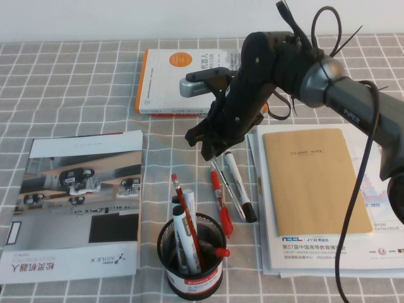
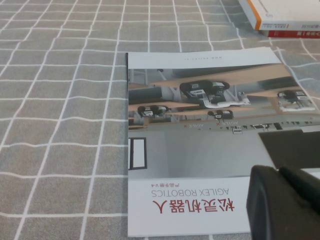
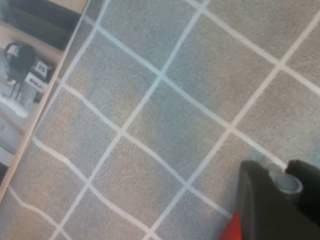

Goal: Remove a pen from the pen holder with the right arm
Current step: 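Take a marker out of the pen holder and lay it on the table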

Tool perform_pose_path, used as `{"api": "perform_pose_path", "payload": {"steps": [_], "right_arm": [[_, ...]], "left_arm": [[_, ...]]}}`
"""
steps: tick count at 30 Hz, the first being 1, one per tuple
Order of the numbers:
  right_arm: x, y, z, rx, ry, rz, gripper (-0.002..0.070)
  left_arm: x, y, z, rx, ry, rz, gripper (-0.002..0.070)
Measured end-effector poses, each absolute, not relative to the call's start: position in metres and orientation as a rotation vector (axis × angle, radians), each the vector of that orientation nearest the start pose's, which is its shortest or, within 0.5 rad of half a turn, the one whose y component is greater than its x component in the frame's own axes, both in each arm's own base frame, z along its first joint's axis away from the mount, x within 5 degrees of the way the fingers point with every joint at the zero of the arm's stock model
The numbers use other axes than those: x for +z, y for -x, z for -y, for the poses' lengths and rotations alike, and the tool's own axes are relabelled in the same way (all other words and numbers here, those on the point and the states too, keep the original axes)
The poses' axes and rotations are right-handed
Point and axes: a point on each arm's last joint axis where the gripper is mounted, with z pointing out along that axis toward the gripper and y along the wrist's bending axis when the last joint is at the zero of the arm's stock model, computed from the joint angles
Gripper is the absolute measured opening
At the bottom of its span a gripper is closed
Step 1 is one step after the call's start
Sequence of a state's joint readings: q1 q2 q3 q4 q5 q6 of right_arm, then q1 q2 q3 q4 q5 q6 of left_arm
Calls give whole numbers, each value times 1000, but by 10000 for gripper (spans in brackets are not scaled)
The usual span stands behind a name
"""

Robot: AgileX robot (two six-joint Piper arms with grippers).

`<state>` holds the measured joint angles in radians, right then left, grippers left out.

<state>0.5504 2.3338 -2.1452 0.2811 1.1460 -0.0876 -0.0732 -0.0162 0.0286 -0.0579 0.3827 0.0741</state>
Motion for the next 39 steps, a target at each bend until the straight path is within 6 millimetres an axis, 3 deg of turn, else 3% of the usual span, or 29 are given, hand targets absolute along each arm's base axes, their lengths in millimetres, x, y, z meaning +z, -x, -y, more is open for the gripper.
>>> {"api": "perform_pose_path", "payload": {"steps": [2, 8, 11, 15, 19, 22, 25, 34, 37, 39], "right_arm": [[214, -419, -282, 488, 778, -2739, 74], [214, -421, -280, 483, 761, -2733, 253], [215, -421, -280, 485, 755, -2732, 300], [221, -420, -279, 472, 739, -2727, 302], [259, -410, -272, 444, 758, -2674, 201], [304, -386, -265, 418, 792, -2608, 63], [332, -359, -257, 424, 816, -2578, 11], [398, -267, -199, 452, 801, -2468, -11], [415, -233, -176, 472, 771, -2383, -12], [414, -214, -163, 480, 754, -2350, -12]], "left_arm": [[170, -52, 6, -57, -103, -1876, -3], [170, -52, 6, -57, -103, -1876, -3], [170, -52, 6, -57, -103, -1876, -3], [170, -52, 6, -57, -103, -1876, -3], [170, -52, 6, -57, -103, -1876, -3], [170, -52, 6, -57, -103, -1876, -3], [170, -52, 6, -57, -103, -1876, -3], [170, -52, 6, -57, -103, -1876, -3], [170, -52, 6, -57, -103, -1876, -3], [170, -52, 6, -57, -103, -1876, -3]]}}
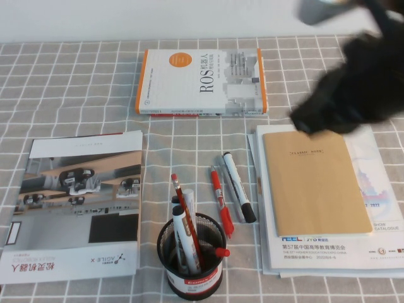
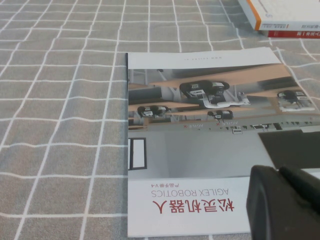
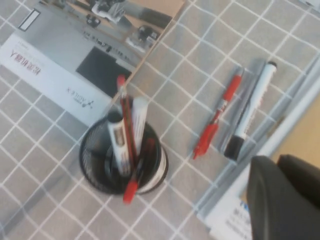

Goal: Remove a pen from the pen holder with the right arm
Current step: 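Take a marker out of the pen holder and lay it on the table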

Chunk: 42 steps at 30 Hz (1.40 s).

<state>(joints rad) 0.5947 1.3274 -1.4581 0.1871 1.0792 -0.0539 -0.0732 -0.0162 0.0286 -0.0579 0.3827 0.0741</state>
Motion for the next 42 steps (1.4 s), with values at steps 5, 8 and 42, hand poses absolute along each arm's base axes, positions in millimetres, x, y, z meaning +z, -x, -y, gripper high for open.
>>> {"api": "perform_pose_path", "payload": {"steps": [5, 8, 42], "right_arm": [[402, -174, -136, 474, 756, -2359, -12], [393, -160, -126, 463, 774, -2399, -12], [187, -62, -12, 238, 20, -1757, -13]], "left_arm": [[170, -52, 6, -57, -103, -1876, -3], [170, -52, 6, -57, -103, -1876, -3], [170, -52, 6, -57, -103, -1876, -3]]}}
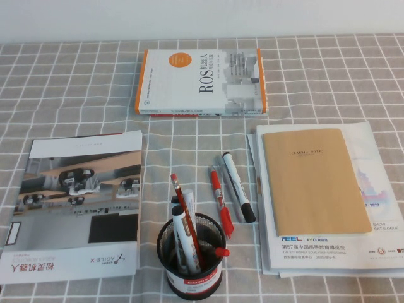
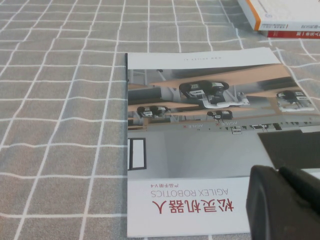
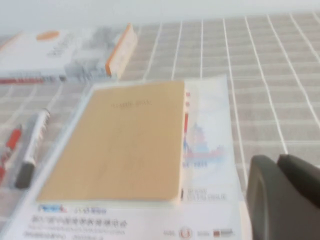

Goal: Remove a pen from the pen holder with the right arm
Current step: 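Take a marker out of the pen holder and lay it on the table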

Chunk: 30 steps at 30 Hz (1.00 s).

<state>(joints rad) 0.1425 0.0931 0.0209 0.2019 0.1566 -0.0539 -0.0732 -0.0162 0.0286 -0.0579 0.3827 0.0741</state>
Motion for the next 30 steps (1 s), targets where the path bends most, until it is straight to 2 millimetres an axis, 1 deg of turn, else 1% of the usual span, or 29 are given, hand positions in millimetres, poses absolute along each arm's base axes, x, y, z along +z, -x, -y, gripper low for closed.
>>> {"api": "perform_pose_path", "payload": {"steps": [2, 5, 10, 12, 30], "right_arm": [[187, -58, -12, 243, 24, -1725, -13], [184, -55, -12, 235, 45, -1739, -13], [173, -52, -13, 221, 78, -1851, -13], [172, -52, -13, 220, 83, -1871, -13], [171, -51, -13, 218, 82, -1880, -13]], "left_arm": [[170, -52, 6, -57, -103, -1876, -3], [170, -52, 6, -57, -103, -1876, -3], [170, -52, 6, -57, -103, -1876, -3], [170, -52, 6, -57, -103, -1876, -3], [170, -52, 6, -57, -103, -1876, -3]]}}
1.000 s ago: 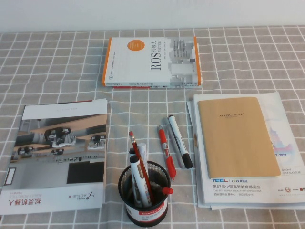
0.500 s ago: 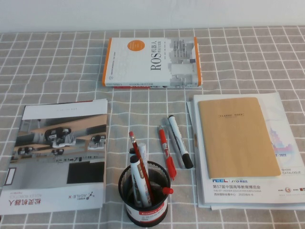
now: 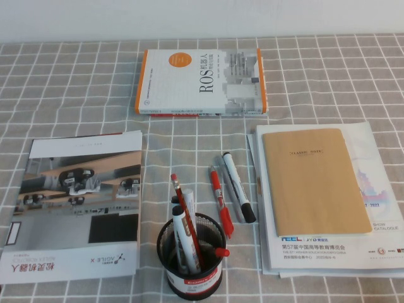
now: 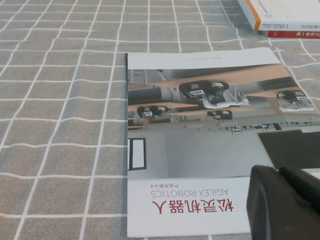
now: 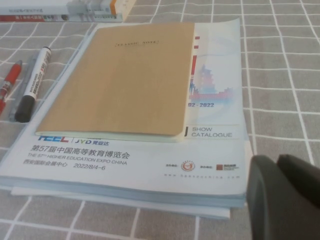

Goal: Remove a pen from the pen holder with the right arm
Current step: 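Take a marker out of the pen holder and lay it on the table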

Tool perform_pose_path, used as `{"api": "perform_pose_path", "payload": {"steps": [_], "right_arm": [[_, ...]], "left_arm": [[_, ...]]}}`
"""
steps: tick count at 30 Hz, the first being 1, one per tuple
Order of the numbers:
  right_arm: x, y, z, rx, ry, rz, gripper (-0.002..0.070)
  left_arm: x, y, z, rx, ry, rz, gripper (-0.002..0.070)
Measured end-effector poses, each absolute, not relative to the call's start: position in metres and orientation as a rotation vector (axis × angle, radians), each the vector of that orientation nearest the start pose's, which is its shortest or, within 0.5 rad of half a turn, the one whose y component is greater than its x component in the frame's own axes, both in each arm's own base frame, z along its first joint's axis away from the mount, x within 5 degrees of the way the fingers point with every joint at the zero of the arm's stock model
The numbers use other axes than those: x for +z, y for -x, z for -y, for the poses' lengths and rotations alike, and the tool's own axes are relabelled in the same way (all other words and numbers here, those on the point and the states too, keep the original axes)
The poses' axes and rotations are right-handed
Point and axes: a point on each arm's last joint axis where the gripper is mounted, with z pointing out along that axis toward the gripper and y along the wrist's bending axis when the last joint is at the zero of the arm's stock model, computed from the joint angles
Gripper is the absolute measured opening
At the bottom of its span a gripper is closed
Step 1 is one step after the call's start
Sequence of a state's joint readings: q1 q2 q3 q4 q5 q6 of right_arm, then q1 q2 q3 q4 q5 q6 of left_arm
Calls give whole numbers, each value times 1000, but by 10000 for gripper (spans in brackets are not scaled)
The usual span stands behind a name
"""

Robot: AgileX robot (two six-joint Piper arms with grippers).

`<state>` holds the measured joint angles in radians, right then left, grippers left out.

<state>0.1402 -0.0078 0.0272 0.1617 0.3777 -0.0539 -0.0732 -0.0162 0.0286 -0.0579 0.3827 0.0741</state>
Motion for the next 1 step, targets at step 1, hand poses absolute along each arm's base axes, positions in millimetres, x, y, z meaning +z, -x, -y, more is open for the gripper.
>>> {"api": "perform_pose_path", "payload": {"steps": [1], "right_arm": [[171, -51, -13, 218, 82, -1880, -13]], "left_arm": [[170, -52, 6, -57, -103, -1876, -3]]}}
